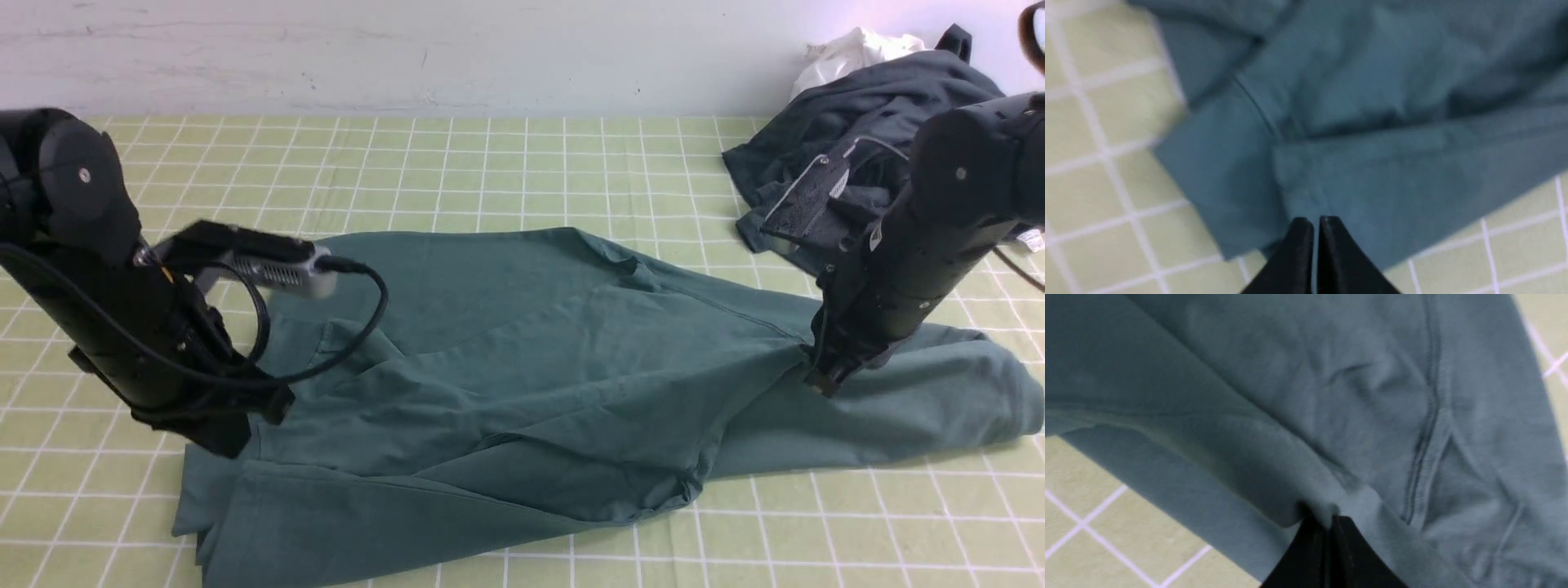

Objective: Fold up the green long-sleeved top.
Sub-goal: Use both arms to drag the lower edge of the fabric forward and fold it over the upper edge

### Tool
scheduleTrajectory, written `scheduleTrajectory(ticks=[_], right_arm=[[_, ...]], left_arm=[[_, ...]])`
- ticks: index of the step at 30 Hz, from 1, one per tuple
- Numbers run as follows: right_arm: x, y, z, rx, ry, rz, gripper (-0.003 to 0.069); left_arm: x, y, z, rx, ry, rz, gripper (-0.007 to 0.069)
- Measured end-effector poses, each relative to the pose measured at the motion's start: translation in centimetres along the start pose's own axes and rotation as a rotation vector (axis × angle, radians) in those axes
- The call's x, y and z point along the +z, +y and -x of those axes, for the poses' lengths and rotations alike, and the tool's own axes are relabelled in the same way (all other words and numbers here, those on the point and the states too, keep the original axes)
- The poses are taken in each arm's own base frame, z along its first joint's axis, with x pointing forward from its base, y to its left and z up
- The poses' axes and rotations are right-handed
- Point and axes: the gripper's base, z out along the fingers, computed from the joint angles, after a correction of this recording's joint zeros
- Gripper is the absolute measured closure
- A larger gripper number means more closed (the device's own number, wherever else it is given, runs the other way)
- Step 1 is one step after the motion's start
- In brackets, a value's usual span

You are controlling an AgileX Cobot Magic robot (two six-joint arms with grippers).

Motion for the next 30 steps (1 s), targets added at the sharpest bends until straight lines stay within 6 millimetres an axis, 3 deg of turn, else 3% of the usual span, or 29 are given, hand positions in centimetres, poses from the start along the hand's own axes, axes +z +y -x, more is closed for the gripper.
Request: scheduleTrajectory(ticks=[4, 7, 12, 16, 20, 23, 28, 30], right_arm=[[0.0, 0.0, 0.1, -0.005, -0.011, 0.003, 0.0662], [0.0, 0.0, 0.3, 0.0, -0.029, 0.001, 0.0662], [0.0, 0.1, 0.4, 0.01, -0.038, 0.009, 0.0662], [0.0, 0.1, 0.4, 0.011, -0.04, 0.009, 0.0662], [0.0, 0.1, 0.4, 0.011, -0.039, 0.01, 0.0662], [0.0, 0.2, 0.3, 0.012, -0.027, 0.02, 0.0662], [0.0, 0.2, 0.0, 0.004, -0.002, 0.028, 0.0662], [0.0, 0.1, 0.0, -0.016, 0.005, 0.009, 0.0662]], left_arm=[[1.6, 0.1, -0.3, -0.008, 0.055, -0.015, 0.0453], [2.8, 0.3, -0.1, -0.014, 0.085, -0.023, 0.0284], [4.4, 0.6, 0.7, -0.037, 0.068, -0.012, 0.0192], [5.3, 0.8, 1.2, -0.051, 0.048, -0.013, 0.0288], [5.5, 0.8, 1.2, -0.054, 0.046, -0.015, 0.0524], [5.0, 0.8, 1.3, -0.052, 0.028, -0.012, 0.0601], [1.0, 0.4, 1.4, -0.028, -0.091, 0.012, 0.0608], [-2.9, 0.0, 1.2, -0.001, -0.219, 0.049, 0.0608]])
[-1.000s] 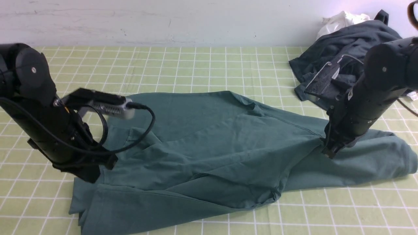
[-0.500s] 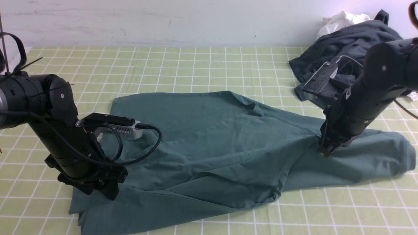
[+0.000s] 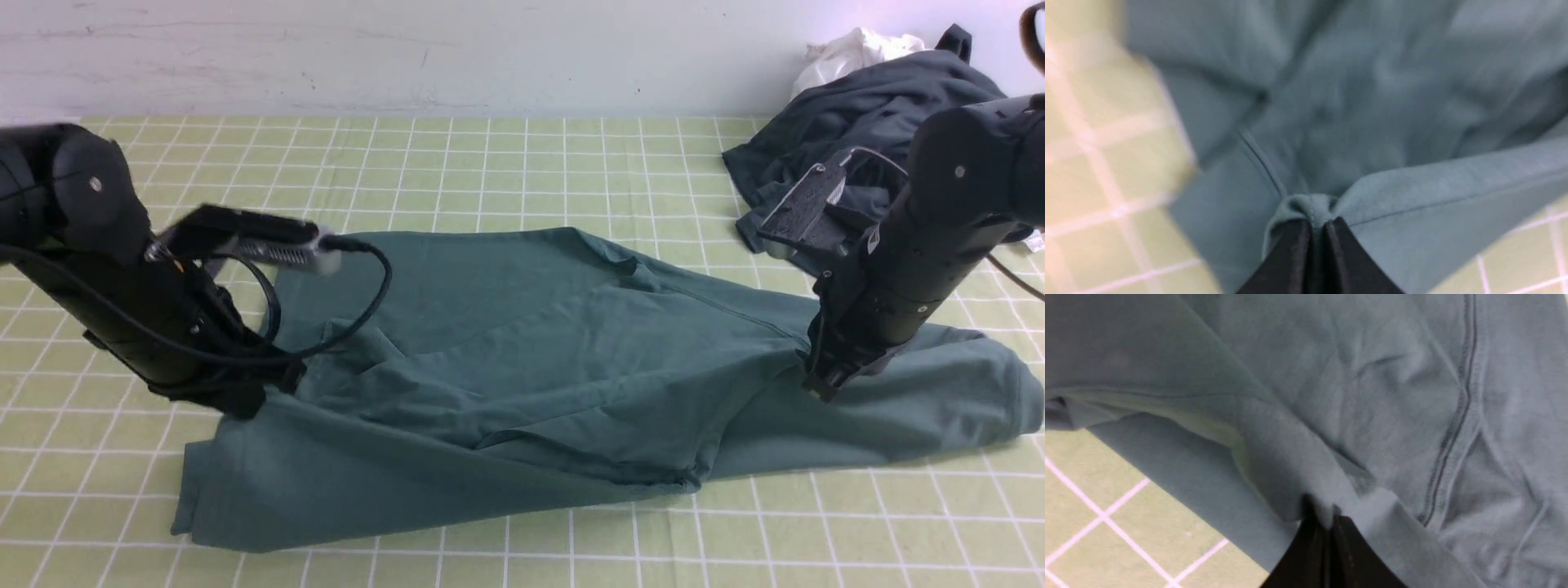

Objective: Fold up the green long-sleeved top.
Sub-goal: Use both arms to drag the lower edge of the fabric forward and fold it over the upper edge

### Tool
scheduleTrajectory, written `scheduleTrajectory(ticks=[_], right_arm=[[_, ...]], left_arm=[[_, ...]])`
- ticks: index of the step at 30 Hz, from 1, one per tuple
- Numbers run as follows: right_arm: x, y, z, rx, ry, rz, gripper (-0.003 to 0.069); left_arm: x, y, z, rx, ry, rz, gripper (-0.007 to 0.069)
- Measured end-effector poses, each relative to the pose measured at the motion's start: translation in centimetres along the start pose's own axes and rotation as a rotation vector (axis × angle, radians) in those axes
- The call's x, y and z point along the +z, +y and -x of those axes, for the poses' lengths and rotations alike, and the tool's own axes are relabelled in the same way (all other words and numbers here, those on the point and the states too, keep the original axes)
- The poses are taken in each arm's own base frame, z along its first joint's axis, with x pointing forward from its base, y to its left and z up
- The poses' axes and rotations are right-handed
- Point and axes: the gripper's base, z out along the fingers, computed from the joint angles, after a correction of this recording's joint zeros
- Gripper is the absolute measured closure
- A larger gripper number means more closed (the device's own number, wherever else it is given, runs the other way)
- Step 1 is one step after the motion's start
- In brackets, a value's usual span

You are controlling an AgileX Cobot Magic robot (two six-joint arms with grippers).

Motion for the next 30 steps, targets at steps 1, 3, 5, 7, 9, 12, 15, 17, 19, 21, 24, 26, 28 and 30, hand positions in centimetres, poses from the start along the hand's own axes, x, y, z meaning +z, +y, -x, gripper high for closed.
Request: scheduleTrajectory(ticks=[1, 3, 5, 7, 9, 12, 15, 17, 19, 21, 24, 26, 28, 30], right_arm=[[0.0, -0.1, 0.0, -0.011, -0.001, -0.011, 0.0662], [0.0, -0.3, 0.1, -0.036, -0.008, -0.031, 0.0662], [0.0, -0.6, 0.3, -0.077, -0.029, -0.07, 0.0662], [-0.1, -1.0, 0.5, -0.118, -0.049, -0.118, 0.0662], [-0.1, -1.6, 0.9, -0.157, -0.089, -0.186, 0.0662], [0.3, -2.5, 1.7, -0.193, -0.149, -0.264, 0.0662], [1.2, -3.3, 2.1, -0.196, -0.178, -0.293, 0.0662], [2.3, -4.0, 2.7, -0.194, -0.183, -0.299, 0.0662], [3.5, -4.9, 3.4, -0.186, -0.182, -0.301, 0.0662], [4.7, -5.8, 4.0, -0.147, -0.183, -0.299, 0.0662], [5.9, -6.9, 4.6, -0.074, -0.193, -0.299, 0.0661], [6.6, -7.5, 5.0, -0.019, -0.201, -0.297, 0.0652], [7.1, -8.2, 5.4, 0.049, -0.217, -0.3, 0.062], [7.3, -8.6, 5.7, 0.094, -0.228, -0.304, 0.0578]], left_arm=[[-1.5, 0.0, 0.3, 0.01, -0.053, 0.019, 0.0608], [-3.4, 0.1, 0.7, 0.018, -0.134, 0.052, 0.0608], [-5.2, 0.5, 1.6, 0.001, -0.234, 0.089, 0.0608], [-5.8, 1.2, 2.5, -0.026, -0.295, 0.117, 0.0608], [-5.6, 2.4, 3.7, -0.057, -0.333, 0.147, 0.0608], [-4.0, 4.3, 5.6, -0.117, -0.384, 0.174, 0.0608], [-2.2, 5.6, 7.3, -0.159, -0.432, 0.185, 0.0608], [-0.4, 6.5, 8.7, -0.186, -0.469, 0.189, 0.0608], [1.7, 7.2, 10.1, -0.198, -0.495, 0.191, 0.0608], [3.8, 7.8, 11.3, -0.2, -0.505, 0.192, 0.0608], [6.4, 8.5, 12.3, -0.202, -0.505, 0.193, 0.0606], [8.0, 8.8, 12.7, -0.203, -0.492, 0.192, 0.0587], [9.7, 9.1, 12.9, -0.205, -0.473, 0.19, 0.0532], [10.5, 9.3, 13.1, -0.207, -0.468, 0.189, 0.0454]])
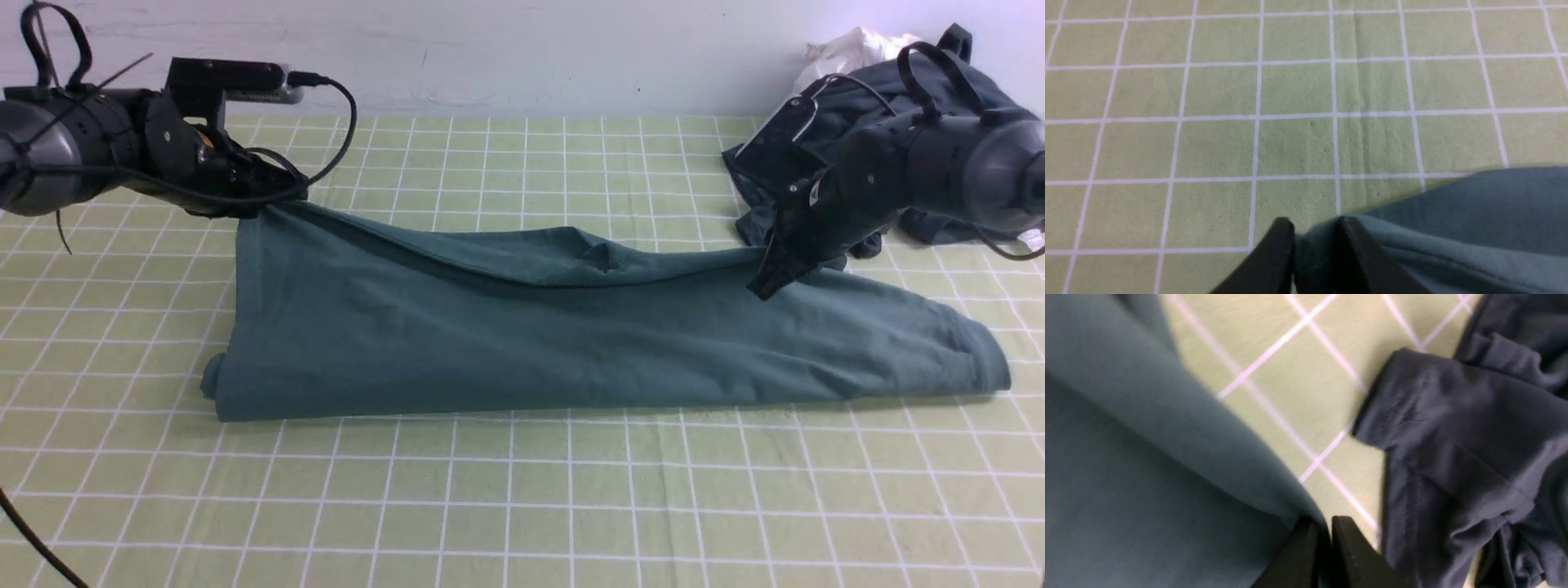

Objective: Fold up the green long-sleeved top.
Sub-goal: Use both arms to drag the lower edge of the fabric forward and fold it over the upper edge, then use the right arm to clamp the right edge of the fabric

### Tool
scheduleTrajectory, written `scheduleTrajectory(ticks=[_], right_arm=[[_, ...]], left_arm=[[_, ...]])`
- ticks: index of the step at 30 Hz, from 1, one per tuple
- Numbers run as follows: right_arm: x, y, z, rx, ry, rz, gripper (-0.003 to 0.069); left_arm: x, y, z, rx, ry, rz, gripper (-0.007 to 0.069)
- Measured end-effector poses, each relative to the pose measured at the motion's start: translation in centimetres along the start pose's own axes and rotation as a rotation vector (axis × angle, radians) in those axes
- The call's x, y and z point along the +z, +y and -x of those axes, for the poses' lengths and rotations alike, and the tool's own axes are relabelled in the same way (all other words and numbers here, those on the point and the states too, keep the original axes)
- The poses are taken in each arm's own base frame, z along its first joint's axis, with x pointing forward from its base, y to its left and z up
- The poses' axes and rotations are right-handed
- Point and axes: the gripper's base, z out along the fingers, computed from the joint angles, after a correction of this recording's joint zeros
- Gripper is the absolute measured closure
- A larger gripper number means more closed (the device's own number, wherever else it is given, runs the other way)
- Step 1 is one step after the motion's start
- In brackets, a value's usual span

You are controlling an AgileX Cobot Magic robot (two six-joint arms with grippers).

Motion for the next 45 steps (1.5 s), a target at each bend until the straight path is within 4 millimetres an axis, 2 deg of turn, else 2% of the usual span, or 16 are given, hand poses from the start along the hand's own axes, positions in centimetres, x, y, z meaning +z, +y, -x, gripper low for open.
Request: scheduleTrajectory(ticks=[5, 9, 12, 13, 16, 21, 25, 29, 33, 35, 36, 38, 39, 40, 43, 45], right_arm=[[-0.9, -1.0, 1.1, 0.209, -0.024, -0.018, 0.0431], [-3.6, -1.5, 2.8, 0.369, -0.046, 0.027, 0.0407], [-4.7, 0.2, 4.1, 0.347, -0.057, 0.141, 0.0494], [-4.7, 0.2, 4.1, 0.336, -0.058, 0.141, 0.0503], [-3.4, 4.2, 5.3, 0.259, -0.078, 0.332, 0.0631], [1.6, 9.5, 6.2, 0.057, -0.187, 0.425, 0.0671], [3.9, 9.8, 7.1, 0.003, -0.333, 0.273, 0.0673], [5.6, 7.3, 7.4, 0.222, -0.461, 0.025, 0.0666], [3.8, 3.1, 7.2, 0.431, -0.515, -0.052, 0.0633], [0.4, -0.5, 7.0, 0.478, -0.548, -0.014, 0.0599], [0.1, -0.7, 7.0, 0.478, -0.55, -0.008, 0.0596], [-4.8, -3.8, 6.7, 0.432, -0.571, 0.074, 0.055], [-5.2, -4.2, 6.4, 0.433, -0.569, 0.076, 0.0545], [-8.5, -5.9, 5.5, 0.426, -0.538, 0.141, 0.0506], [-11.1, -7.5, 3.2, 0.497, -0.412, 0.217, 0.0443], [-11.7, -8.1, -0.9, 0.597, -0.088, 0.282, 0.035]], left_arm=[[-0.2, 0.0, 0.4, -0.002, 0.017, 0.0, 0.0236], [-4.8, -0.1, 2.5, 0.004, 0.027, -0.003, 0.0197], [-10.5, -0.3, 4.5, 0.035, -0.004, -0.009, 0.0274], [-10.9, -0.4, 4.6, 0.036, -0.014, -0.01, 0.0283], [-16.8, -1.6, 4.6, 0.108, -0.066, -0.031, 0.0458], [-22.3, -2.9, 0.9, 0.162, -0.082, -0.067, 0.0617], [-24.8, -2.5, -2.2, 0.17, -0.077, -0.063, 0.0629], [-26.6, -2.0, -6.2, 0.191, -0.04, -0.05, 0.0629], [-27.5, -1.5, -9.4, 0.23, 0.002, -0.021, 0.0629], [-27.8, -1.2, -11.7, 0.249, 0.034, -0.004, 0.0629], [-28.0, -1.1, -11.9, 0.249, 0.033, -0.003, 0.0629], [-27.9, -0.9, -14.0, 0.24, 0.072, 0.007, 0.0629], [-27.8, -0.9, -14.3, 0.239, 0.081, 0.007, 0.0629], [-27.7, -0.8, -15.6, 0.224, 0.095, 0.008, 0.0629], [-27.9, -0.8, -16.1, 0.197, 0.06, 0.007, 0.0629], [-28.3, -0.8, -15.7, 0.151, -0.018, 0.003, 0.0629]])
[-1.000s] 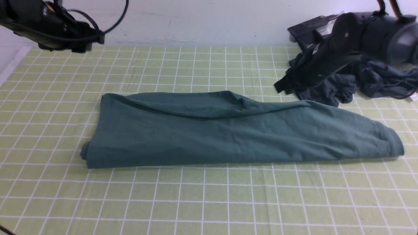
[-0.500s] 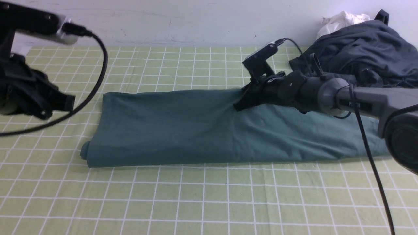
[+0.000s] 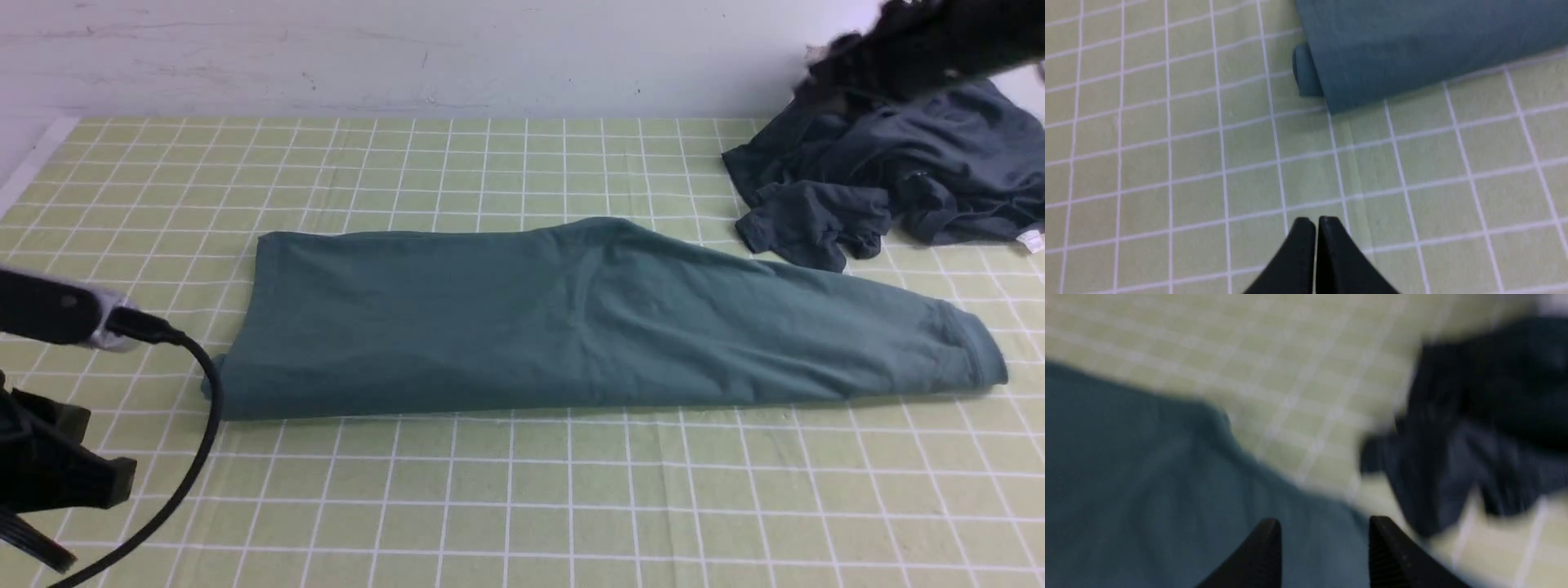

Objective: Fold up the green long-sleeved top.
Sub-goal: Use the right arm to clamp the right edge of the fabric, then use the right arm to drag the right edge of the fabric to the left and folds it over the left edge

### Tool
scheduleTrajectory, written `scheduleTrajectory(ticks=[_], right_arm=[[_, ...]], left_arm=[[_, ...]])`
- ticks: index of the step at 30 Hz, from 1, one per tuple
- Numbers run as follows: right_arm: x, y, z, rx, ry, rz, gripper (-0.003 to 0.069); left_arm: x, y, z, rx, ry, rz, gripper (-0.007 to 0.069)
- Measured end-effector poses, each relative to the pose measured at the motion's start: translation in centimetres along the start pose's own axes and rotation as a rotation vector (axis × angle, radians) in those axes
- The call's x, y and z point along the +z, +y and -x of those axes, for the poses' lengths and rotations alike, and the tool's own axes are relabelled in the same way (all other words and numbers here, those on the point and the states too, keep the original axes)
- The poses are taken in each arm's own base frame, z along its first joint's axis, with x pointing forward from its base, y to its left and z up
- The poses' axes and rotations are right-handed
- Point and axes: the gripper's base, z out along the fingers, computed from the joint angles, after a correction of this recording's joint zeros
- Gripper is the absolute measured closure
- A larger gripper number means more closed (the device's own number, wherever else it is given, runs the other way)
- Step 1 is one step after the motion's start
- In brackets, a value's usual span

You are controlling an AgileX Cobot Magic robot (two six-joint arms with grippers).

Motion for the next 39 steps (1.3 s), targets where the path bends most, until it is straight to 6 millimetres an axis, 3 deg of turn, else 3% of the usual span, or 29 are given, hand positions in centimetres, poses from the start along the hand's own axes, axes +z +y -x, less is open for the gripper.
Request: scheduleTrajectory(ticks=[3, 8, 12, 16, 20, 22, 24, 25, 26, 28, 32, 34, 36, 39], right_arm=[[1.2, -3.4, -4.1, 0.18, 0.288, -0.165, 0.0252], [3.7, -7.3, -9.4, 0.356, 0.468, -0.299, 0.0165], [4.7, -8.4, -10.6, 0.419, 0.444, -0.326, 0.0149], [7.0, -9.2, -11.4, 0.45, 0.426, -0.338, 0.0149], [8.5, -9.3, -11.8, 0.477, 0.426, -0.297, 0.0215], [8.6, -9.2, -11.7, 0.465, 0.422, -0.278, 0.0284], [8.5, -9.1, -11.6, 0.423, 0.422, -0.258, 0.0426], [8.5, -9.1, -11.5, 0.423, 0.421, -0.258, 0.0426], [8.1, -9.1, -11.3, 0.369, 0.435, -0.259, 0.0541], [6.8, -9.2, -10.5, 0.31, 0.448, -0.29, 0.0607], [1.7, -9.6, -7.1, 0.182, 0.421, -0.437, 0.0614], [-2.2, -9.5, -4.3, 0.169, 0.326, -0.528, 0.0614], [-4.6, -9.1, -2.5, 0.201, 0.229, -0.555, 0.0614], [-8.5, -6.6, 0.4, 0.266, 0.043, -0.468, 0.0614]], left_arm=[[-0.4, 0.0, 0.3, -0.051, -0.053, -0.005, 0.0629], [-0.5, -0.3, 0.3, -0.123, -0.054, -0.034, 0.0629], [-0.5, -0.4, 0.3, -0.142, -0.05, -0.046, 0.0629], [-0.5, -0.4, 0.3, -0.139, -0.049, -0.047, 0.0629], [-0.5, -0.4, 0.3, -0.139, -0.049, -0.047, 0.0629], [-0.5, -0.4, 0.3, -0.138, -0.051, -0.047, 0.0629], [-0.5, -0.4, 0.3, -0.138, -0.051, -0.047, 0.0629], [-0.5, -0.4, 0.3, -0.138, -0.051, -0.047, 0.0629], [-0.5, -0.4, 0.3, -0.137, -0.051, -0.047, 0.0629], [-0.5, -0.4, 0.3, -0.137, -0.05, -0.047, 0.0629], [-0.4, -0.4, 0.3, -0.137, -0.049, -0.047, 0.0629], [-0.4, -0.4, 0.3, -0.137, -0.051, -0.047, 0.0629], [-0.4, -0.4, 0.3, -0.137, -0.055, -0.047, 0.0629], [-0.4, -0.4, 0.4, -0.138, -0.067, -0.047, 0.0629]])
